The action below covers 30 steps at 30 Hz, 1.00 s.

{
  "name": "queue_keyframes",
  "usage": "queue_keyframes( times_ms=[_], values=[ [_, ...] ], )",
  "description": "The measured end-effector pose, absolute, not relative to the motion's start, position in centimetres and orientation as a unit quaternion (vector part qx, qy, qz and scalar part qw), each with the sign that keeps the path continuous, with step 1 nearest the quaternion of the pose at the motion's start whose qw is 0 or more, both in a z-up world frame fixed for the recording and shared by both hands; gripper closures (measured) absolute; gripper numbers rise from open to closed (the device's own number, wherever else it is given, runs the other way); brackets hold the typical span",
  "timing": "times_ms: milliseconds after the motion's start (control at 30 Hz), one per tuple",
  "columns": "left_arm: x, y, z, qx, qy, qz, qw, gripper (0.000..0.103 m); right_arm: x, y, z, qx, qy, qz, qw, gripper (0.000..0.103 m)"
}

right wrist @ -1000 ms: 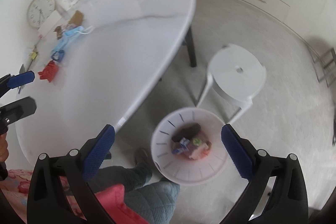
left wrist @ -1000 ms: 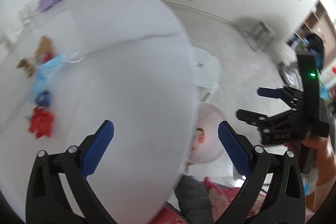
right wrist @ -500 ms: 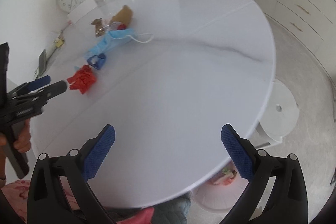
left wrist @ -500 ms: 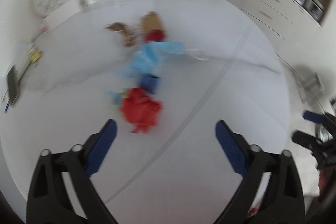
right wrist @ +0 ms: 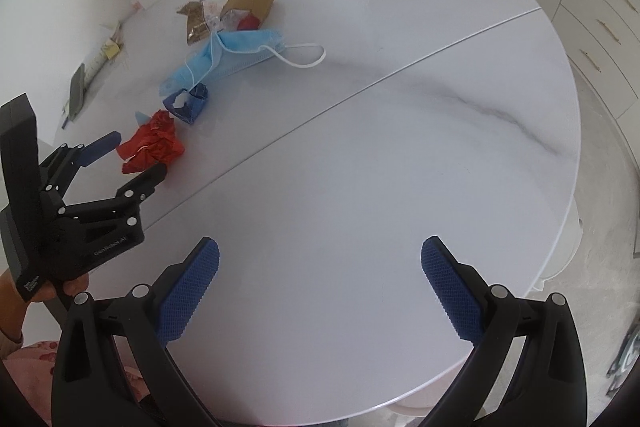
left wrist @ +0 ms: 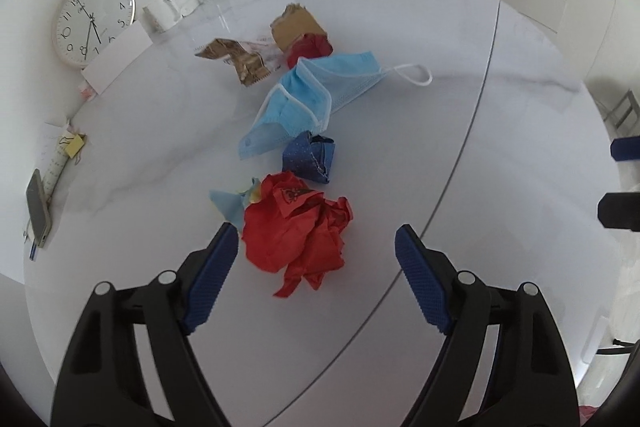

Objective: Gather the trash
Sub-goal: 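Grasp the red crumpled paper with the left gripper, then grasp the yellow-blue cloth with the right gripper while the left holds the red paper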

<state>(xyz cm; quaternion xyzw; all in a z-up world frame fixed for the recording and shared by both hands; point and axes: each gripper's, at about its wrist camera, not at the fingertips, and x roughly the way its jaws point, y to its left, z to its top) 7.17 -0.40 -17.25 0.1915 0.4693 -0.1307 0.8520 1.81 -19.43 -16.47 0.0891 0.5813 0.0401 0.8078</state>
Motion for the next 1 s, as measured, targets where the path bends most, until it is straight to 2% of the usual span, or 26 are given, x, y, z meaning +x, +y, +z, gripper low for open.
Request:
queue_keyframes(
  times_ms=[67, 133, 200, 267, 300, 367, 433, 767, 1000],
  values=[
    [7.6, -0.3, -17.6, 0.189, 0.473, -0.131, 0.85, 0.029, 2.6, -19.3, -16.7, 0.086, 0.587, 0.044, 0.803, 0.003],
    [8.4, 0.0, -18.2, 0.181, 0.482, -0.133, 0.846, 0.038, 3.3, -19.1, -17.0, 0.083, 0.592, 0.049, 0.8, 0.003],
    [9.1, 0.3, -18.7, 0.172, 0.495, -0.137, 0.841, 0.054, 4.1, -18.8, -17.2, 0.081, 0.597, 0.054, 0.796, 0.003],
    [9.4, 0.6, -18.9, 0.16, 0.501, -0.142, 0.838, 0.057, 4.9, -18.4, -17.4, 0.08, 0.6, 0.058, 0.794, 0.003],
    [9.6, 0.8, -18.8, 0.155, 0.498, -0.143, 0.841, 0.064, 5.2, -18.3, -17.5, 0.079, 0.6, 0.061, 0.794, 0.003],
    [9.8, 1.1, -18.5, 0.147, 0.5, -0.148, 0.84, 0.066, 5.7, -18.0, -17.4, 0.078, 0.6, 0.069, 0.794, 0.003],
    [9.8, 1.5, -18.1, 0.13, 0.501, -0.154, 0.842, 0.075, 6.1, -17.6, -17.3, 0.078, 0.598, 0.08, 0.794, 0.003],
    [8.6, 3.7, -15.1, 0.091, 0.495, -0.163, 0.848, 0.077, 7.7, -14.3, -16.1, 0.06, 0.582, 0.128, 0.801, 0.003],
    [6.5, 9.9, -12.0, 0.07, 0.486, -0.12, 0.863, 0.077, 10.0, -7.5, -15.8, 0.072, 0.563, 0.186, 0.802, 0.003]
  ],
)
